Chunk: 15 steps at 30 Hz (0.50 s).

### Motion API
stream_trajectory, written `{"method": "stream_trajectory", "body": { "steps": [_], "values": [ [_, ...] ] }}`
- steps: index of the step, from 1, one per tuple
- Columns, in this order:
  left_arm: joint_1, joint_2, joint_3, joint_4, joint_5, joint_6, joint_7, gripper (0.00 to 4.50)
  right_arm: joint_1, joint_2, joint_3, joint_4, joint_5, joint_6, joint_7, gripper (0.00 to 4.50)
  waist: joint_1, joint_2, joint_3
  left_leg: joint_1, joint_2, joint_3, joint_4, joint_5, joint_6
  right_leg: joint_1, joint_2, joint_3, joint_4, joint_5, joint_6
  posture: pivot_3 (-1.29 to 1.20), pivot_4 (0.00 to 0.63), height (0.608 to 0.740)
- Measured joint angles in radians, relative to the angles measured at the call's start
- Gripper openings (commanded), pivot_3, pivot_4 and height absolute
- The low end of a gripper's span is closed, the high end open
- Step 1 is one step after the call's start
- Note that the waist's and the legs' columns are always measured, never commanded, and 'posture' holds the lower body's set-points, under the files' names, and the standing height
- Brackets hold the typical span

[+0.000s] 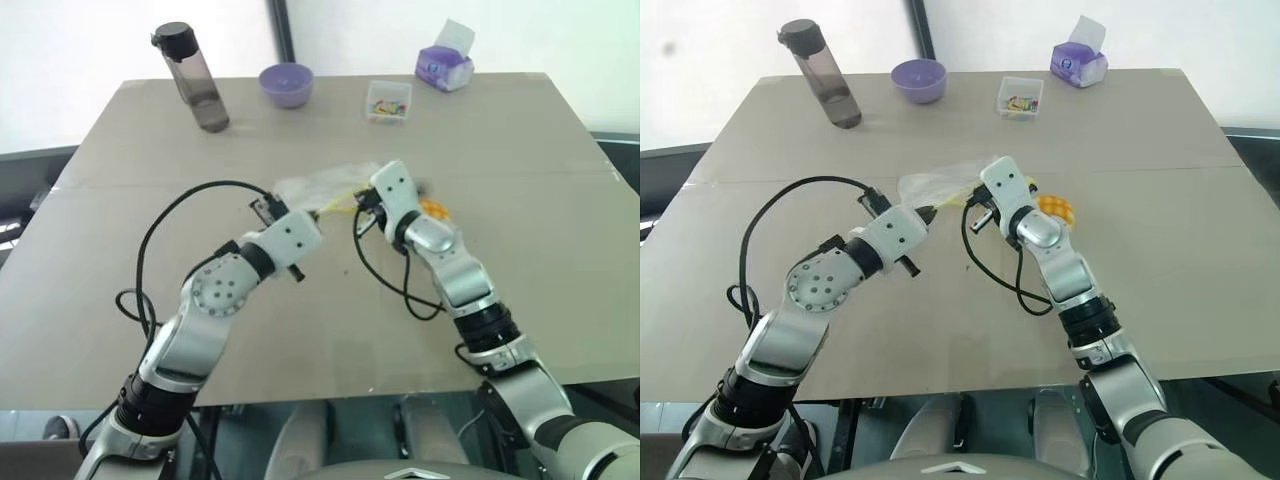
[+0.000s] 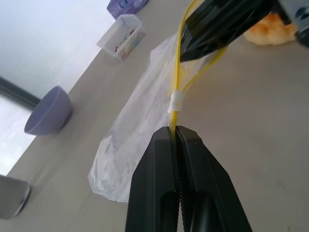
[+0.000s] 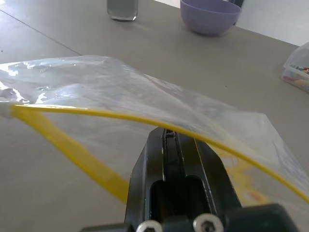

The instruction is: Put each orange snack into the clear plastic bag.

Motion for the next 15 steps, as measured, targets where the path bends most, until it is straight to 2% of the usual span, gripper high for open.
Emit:
{"method": "stream_trajectory", "body": {
  "steps": [2,5,8,10,12,13,15],
  "values": [
    [0.001,-0.001,0.0,-0.01,-0.014,-0.018,-0.019,0.0,0.0,-0.015,0.024,0.019,-0.024,-0.031,-0.004,0.07,0.0,0.0,0.0,0.0,0.0,0.0,0.0,0.0,0.0,0.0,0.0,0.0,0.0,0.0,0.0,0.0,0.15,0.74],
    [0.016,0.003,0.0,-0.013,-0.016,-0.031,-0.045,0.0,-0.003,-0.08,0.098,0.059,-0.108,-0.14,-0.008,0.92,-0.001,0.0,0.0,0.0,0.0,0.0,0.0,0.0,0.0,0.0,0.0,0.0,0.0,0.0,0.0,0.0,0.15,0.74],
    [0.031,0.012,-0.001,-0.013,-0.014,-0.033,-0.06,0.0,-0.009,-0.139,0.167,0.097,-0.198,-0.266,-0.014,2.38,-0.001,0.0,0.0,0.0,0.0,0.0,0.0,0.0,0.0,0.0,0.0,0.0,0.0,0.0,0.0,0.0,0.15,0.74],
    [0.031,0.012,-0.001,-0.013,-0.009,-0.033,-0.06,0.0,-0.013,-0.152,0.194,0.117,-0.237,-0.32,-0.02,3.21,-0.001,0.0,0.0,0.0,0.0,0.0,0.0,0.0,0.0,0.0,0.0,0.0,0.0,0.0,0.0,0.0,0.15,0.74],
    [0.027,0.011,-0.001,-0.013,0.006,-0.029,-0.057,0.0,-0.018,-0.156,0.207,0.132,-0.269,-0.357,-0.029,4.22,-0.001,0.0,0.0,0.0,0.0,0.0,0.0,0.0,0.0,0.0,0.0,0.0,0.0,0.0,0.0,0.0,0.15,0.74],
    [0.025,0.009,-0.001,-0.013,0.012,-0.025,-0.054,0.0,-0.021,-0.155,0.207,0.136,-0.28,-0.368,-0.03,4.37,0.0,0.0,0.0,0.0,0.0,0.0,0.0,0.0,0.0,0.0,0.0,0.0,0.0,0.0,0.0,0.0,0.15,0.74],
    [0.024,-0.004,0.0,-0.013,0.019,-0.016,-0.045,0.0,-0.024,-0.155,0.207,0.14,-0.287,-0.378,-0.03,4.37,0.0,0.0,0.0,0.0,0.0,0.0,0.0,0.0,0.0,0.0,0.0,0.0,0.0,0.0,0.0,0.0,0.15,0.74]
  ]
}}
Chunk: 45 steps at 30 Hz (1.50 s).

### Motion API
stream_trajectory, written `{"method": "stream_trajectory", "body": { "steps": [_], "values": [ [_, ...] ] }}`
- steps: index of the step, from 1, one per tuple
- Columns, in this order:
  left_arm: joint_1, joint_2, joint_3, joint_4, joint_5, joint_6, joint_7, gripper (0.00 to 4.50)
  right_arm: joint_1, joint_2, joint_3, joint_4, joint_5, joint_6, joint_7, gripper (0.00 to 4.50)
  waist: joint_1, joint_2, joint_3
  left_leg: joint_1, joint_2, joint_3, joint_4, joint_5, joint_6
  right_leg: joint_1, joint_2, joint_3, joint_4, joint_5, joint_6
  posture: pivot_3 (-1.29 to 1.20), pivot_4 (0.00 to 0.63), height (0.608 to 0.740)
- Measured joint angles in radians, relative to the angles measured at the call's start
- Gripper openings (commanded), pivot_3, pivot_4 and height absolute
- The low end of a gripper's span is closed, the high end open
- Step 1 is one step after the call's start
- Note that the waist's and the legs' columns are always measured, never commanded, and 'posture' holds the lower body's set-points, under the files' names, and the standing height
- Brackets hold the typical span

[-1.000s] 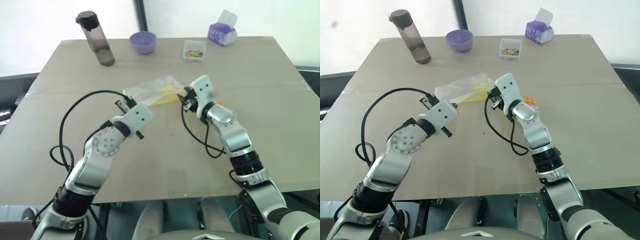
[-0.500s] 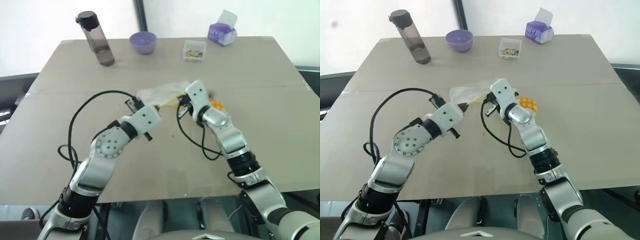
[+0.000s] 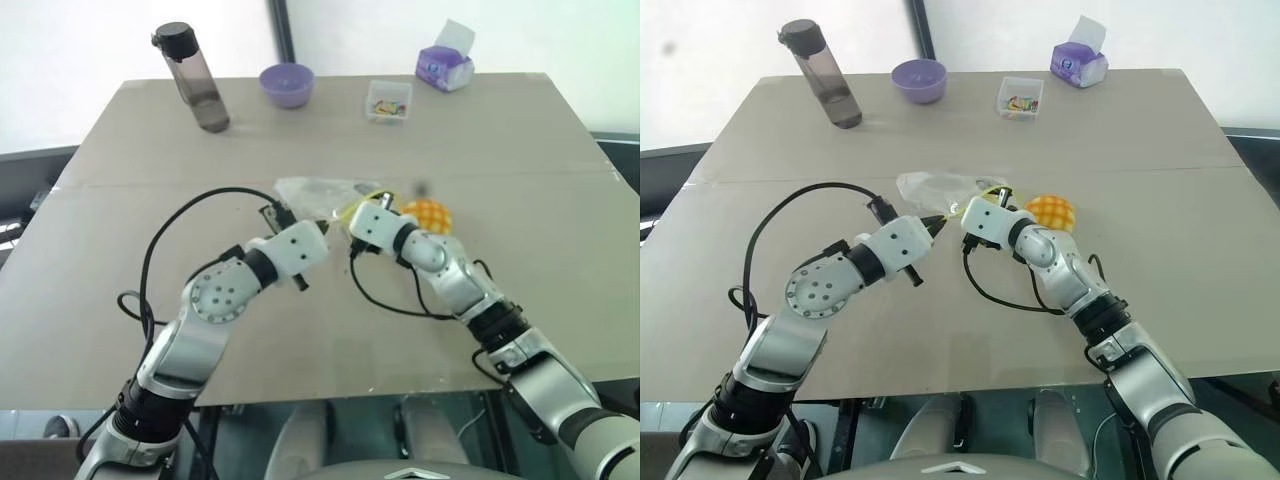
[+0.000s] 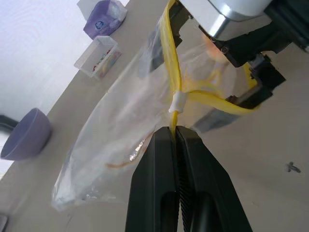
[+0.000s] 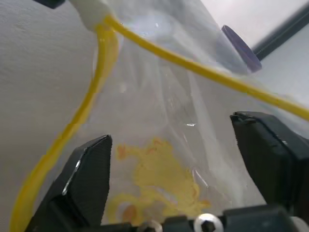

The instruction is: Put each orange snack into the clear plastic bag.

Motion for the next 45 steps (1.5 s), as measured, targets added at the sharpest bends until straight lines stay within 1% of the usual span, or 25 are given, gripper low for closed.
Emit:
{"method": "stream_trajectory", "body": {
  "steps": [4,7,10,11,12,14,16,19,24,28,34,35,36,37,43,44,45],
  "values": [
    [0.002,-0.048,0.0,0.0,0.008,0.046,0.022,0.0,0.0,0.018,-0.021,-0.003,0.012,-0.002,0.001,4.37,-0.001,0.0,0.0,0.0,0.0,0.0,0.0,0.0,0.0,0.0,0.0,0.0,0.0,0.0,0.0,0.0,0.15,0.74],
    [0.005,-0.056,0.004,0.001,0.03,0.077,0.045,0.0,0.002,0.016,-0.04,-0.015,0.03,0.001,0.01,4.37,0.0,0.0,0.0,0.0,0.0,0.0,0.0,0.0,0.0,0.0,0.0,0.0,0.001,0.0,0.0,0.0,0.15,0.74],
    [0.011,-0.063,0.027,0.008,0.045,0.108,0.074,0.0,0.013,-0.009,-0.067,-0.065,0.066,-0.004,0.044,4.37,0.0,0.0,0.0,0.0,0.0,0.0,0.0,0.0,0.0,0.0,0.0,0.0,0.0,0.0,0.0,0.0,0.15,0.74],
    [0.015,-0.064,0.044,0.014,0.051,0.121,0.089,0.0,0.06,-0.018,-0.118,-0.141,0.15,0.021,0.101,4.37,0.004,0.0,0.0,0.0,0.0,-0.002,0.0,0.0,0.0,0.002,0.0,-0.002,-0.001,0.0,0.0,0.0,0.15,0.74],
    [0.018,-0.064,0.052,0.018,0.054,0.124,0.093,0.0,0.069,-0.018,-0.13,-0.155,0.169,0.03,0.112,4.37,0.004,0.0,0.0,0.0,0.0,-0.002,0.0,0.0,0.0,0.002,0.0,-0.002,-0.001,0.0,0.0,0.0,0.15,0.74],
    [0.018,-0.063,0.071,0.034,0.055,0.13,0.102,0.0,0.131,-0.002,-0.216,-0.276,0.32,0.185,0.181,4.37,0.004,0.0,0.0,0.0,0.001,-0.002,0.001,0.0,0.0,0.002,0.0,-0.002,-0.001,0.0,0.0,0.0,0.15,0.74],
    [0.018,-0.064,0.073,0.042,0.055,0.131,0.107,0.0,0.17,-0.006,-0.272,-0.374,0.44,0.293,0.24,4.37,0.004,0.0,0.0,0.0,0.0,-0.002,0.001,0.0,0.001,0.003,0.0,-0.002,-0.001,0.0,0.0,0.0,0.15,0.74],
    [0.018,-0.066,0.073,0.043,0.054,0.128,0.109,0.0,0.177,-0.018,-0.35,-0.415,0.512,0.391,0.23,4.37,0.004,0.0,0.0,0.001,0.0,-0.002,0.001,-0.001,0.001,0.003,0.0,-0.002,0.0,0.0,0.0,0.0,0.15,0.74],
    [0.017,-0.074,0.073,0.05,0.053,0.126,0.11,0.0,0.189,-0.078,-0.454,-0.347,0.513,0.464,0.157,4.37,0.004,0.0,0.0,0.001,0.0,-0.001,0.001,-0.001,0.001,0.003,0.0,-0.002,0.0,0.0,0.0,0.0,0.15,0.74],
    [0.017,-0.081,0.073,0.063,0.045,0.123,0.109,0.0,0.277,-0.09,-0.445,-0.311,0.515,0.5,0.157,4.37,0.001,0.0,0.0,0.001,0.0,0.0,0.0,-0.001,0.001,0.002,0.0,-0.001,0.0,0.0,0.0,0.0,0.15,0.74],
    [0.01,-0.083,0.069,0.082,0.042,0.108,0.108,0.0,0.299,-0.087,-0.431,-0.311,0.541,0.536,0.175,4.37,0.003,0.0,-0.002,0.004,0.0,-0.001,0.001,-0.003,0.004,0.005,0.0,-0.001,0.0,0.0,0.0,0.0,0.15,0.74],
    [0.009,-0.084,0.069,0.086,0.042,0.107,0.108,0.0,0.296,-0.087,-0.431,-0.311,0.546,0.553,0.175,4.0,0.003,-0.001,-0.003,0.004,0.0,-0.001,0.001,-0.003,0.004,0.005,0.0,-0.001,0.0,0.0,0.0,0.0,0.15,0.74],
    [0.006,-0.087,0.068,0.087,0.042,0.106,0.108,0.0,0.292,-0.087,-0.432,-0.309,0.55,0.567,0.175,3.86,0.004,-0.001,-0.004,0.004,0.0,-0.001,0.001,-0.003,0.004,0.006,0.0,-0.001,0.0,0.0,0.0,0.0,0.15,0.74],
    [0.001,-0.09,0.068,0.087,0.042,0.105,0.108,0.0,0.29,-0.087,-0.432,-0.308,0.552,0.572,0.175,3.6,0.004,-0.002,-0.004,0.004,0.0,-0.001,0.001,-0.003,0.004,0.006,0.0,-0.001,0.0,0.0,0.0,0.0,0.15,0.74],
    [-0.006,-0.096,0.065,0.088,0.042,0.099,0.108,0.0,0.292,-0.089,-0.422,-0.308,0.556,0.576,0.177,1.12,0.004,-0.003,-0.006,0.004,0.0,-0.001,0.001,-0.002,0.004,0.006,0.0,-0.002,0.0,0.0,0.0,0.0,0.15,0.74],
    [-0.006,-0.097,0.064,0.088,0.042,0.099,0.108,0.0,0.292,-0.091,-0.421,-0.308,0.556,0.576,0.177,0.84,0.004,-0.003,-0.006,0.004,0.0,-0.001,0.001,-0.002,0.004,0.006,0.0,-0.002,0.0,0.0,0.0,0.0,0.15,0.74],
    [-0.006,-0.097,0.062,0.089,0.042,0.098,0.108,0.0,0.29,-0.093,-0.419,-0.308,0.555,0.575,0.177,0.84,0.004,-0.003,-0.006,0.004,0.0,-0.001,0.001,-0.002,0.004,0.006,0.0,-0.001,0.0,0.0,0.0,0.0,0.15,0.74]
  ]
}}
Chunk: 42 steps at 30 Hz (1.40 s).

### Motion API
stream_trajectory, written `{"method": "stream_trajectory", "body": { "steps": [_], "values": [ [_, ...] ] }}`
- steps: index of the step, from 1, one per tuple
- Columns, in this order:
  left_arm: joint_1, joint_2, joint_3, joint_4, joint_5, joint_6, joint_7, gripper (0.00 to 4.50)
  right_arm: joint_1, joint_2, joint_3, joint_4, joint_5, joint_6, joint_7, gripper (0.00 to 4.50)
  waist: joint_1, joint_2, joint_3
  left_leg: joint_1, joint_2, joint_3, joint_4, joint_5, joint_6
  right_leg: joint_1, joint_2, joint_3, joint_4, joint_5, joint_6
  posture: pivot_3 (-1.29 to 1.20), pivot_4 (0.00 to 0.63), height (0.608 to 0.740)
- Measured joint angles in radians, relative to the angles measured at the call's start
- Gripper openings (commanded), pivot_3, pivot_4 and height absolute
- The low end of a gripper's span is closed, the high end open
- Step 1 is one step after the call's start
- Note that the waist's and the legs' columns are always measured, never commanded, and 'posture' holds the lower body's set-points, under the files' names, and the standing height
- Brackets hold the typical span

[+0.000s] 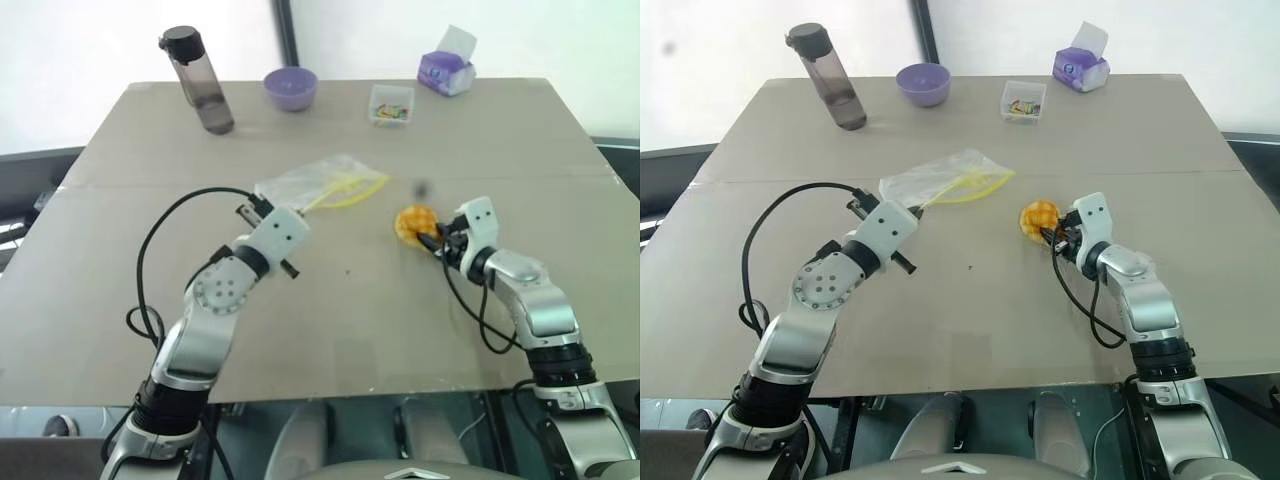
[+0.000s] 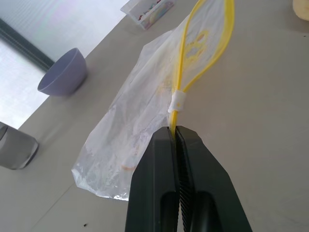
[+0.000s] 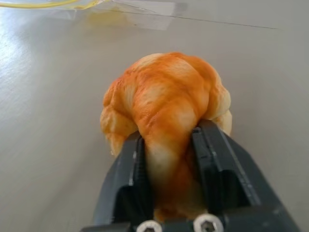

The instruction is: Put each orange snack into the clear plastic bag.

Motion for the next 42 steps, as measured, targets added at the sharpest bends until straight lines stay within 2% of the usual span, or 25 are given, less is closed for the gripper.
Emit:
{"method": "stream_trajectory", "body": {
  "steps": [6,16,27,33,42],
  "values": [
    [0.0,0.0,-0.011,0.015,0.004,-0.007,0.0,0.0,-0.011,-0.022,0.019,0.0,0.006,0.005,0.026,0.84,0.0,0.0,0.0,0.0,0.0,0.0,0.0,0.0,0.0,0.0,0.0,0.0,0.0,0.0,0.0,0.0,0.15,0.74],
    [0.003,0.034,-0.052,0.015,0.032,-0.063,-0.031,0.0,-0.032,-0.011,0.077,-0.083,0.112,0.112,0.132,0.84,0.0,0.0,0.0,-0.001,0.0,0.0,0.0,0.0,0.0,-0.001,0.0,0.0,0.0,0.0,0.0,0.0,0.15,0.74],
    [0.008,0.078,-0.073,0.035,0.075,-0.125,-0.043,0.0,-0.041,-0.022,0.083,-0.116,0.154,0.13,0.136,0.84,0.001,0.001,0.0,-0.002,0.0,-0.001,0.0,0.0,0.0,-0.001,0.0,-0.001,-0.001,0.0,0.0,0.0,0.15,0.74],
    [0.021,0.077,-0.077,0.046,0.086,-0.14,-0.043,0.0,-0.021,-0.026,0.067,-0.169,0.22,0.153,0.158,0.84,0.001,0.001,0.0,-0.002,0.0,-0.001,0.0,0.0,0.001,-0.001,0.0,-0.001,-0.002,0.0,0.0,0.0,0.15,0.74],
    [0.024,0.061,-0.08,0.045,0.079,-0.153,-0.046,0.0,-0.044,-0.013,0.057,-0.126,0.217,0.155,0.116,0.84,0.001,0.001,0.0,-0.002,0.0,-0.001,0.0,0.0,0.001,-0.001,0.0,-0.001,-0.002,0.0,0.0,0.0,0.15,0.74]
  ]
}}
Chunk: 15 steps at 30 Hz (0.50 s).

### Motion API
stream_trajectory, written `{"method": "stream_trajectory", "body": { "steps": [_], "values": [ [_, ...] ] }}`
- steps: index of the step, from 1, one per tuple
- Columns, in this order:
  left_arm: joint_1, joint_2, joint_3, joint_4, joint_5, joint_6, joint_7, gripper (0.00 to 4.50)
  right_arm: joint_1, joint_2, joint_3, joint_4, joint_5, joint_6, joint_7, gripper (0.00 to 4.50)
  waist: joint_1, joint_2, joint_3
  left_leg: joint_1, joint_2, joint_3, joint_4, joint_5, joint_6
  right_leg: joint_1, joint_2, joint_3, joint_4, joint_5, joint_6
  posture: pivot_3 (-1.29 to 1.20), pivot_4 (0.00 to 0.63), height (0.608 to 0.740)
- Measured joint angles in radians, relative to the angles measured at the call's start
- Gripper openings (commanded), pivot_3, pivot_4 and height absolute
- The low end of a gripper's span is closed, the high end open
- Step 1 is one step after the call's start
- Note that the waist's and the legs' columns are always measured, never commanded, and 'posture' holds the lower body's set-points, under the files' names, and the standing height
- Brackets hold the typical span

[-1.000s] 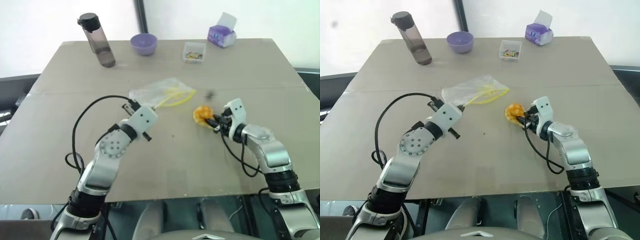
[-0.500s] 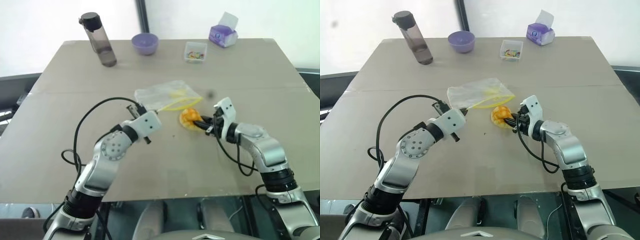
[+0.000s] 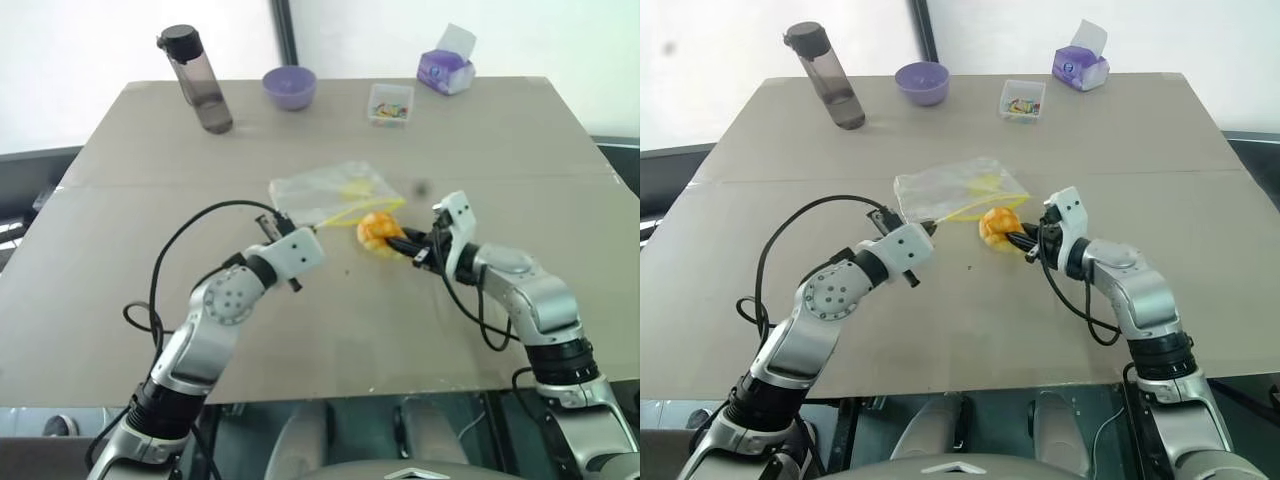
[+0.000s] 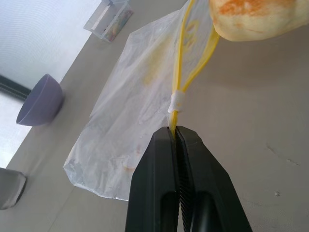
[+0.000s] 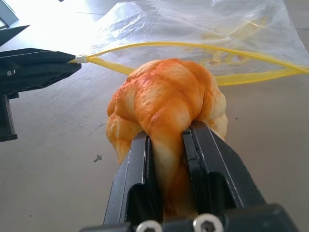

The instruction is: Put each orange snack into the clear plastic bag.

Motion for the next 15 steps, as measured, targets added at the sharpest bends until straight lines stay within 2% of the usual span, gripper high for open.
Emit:
{"method": "stream_trajectory", "body": {
  "steps": [15],
  "values": [
    [0.026,-0.004,-0.008,-0.008,-0.009,-0.075,-0.056,0.0,-0.038,0.036,0.0,0.068,0.006,0.005,-0.012,0.84,0.0,0.0,0.0,0.0,0.0,0.0,0.0,0.0,0.0,0.0,0.0,0.0,0.0,0.0,0.0,0.0,0.15,0.74]
  ]
}}
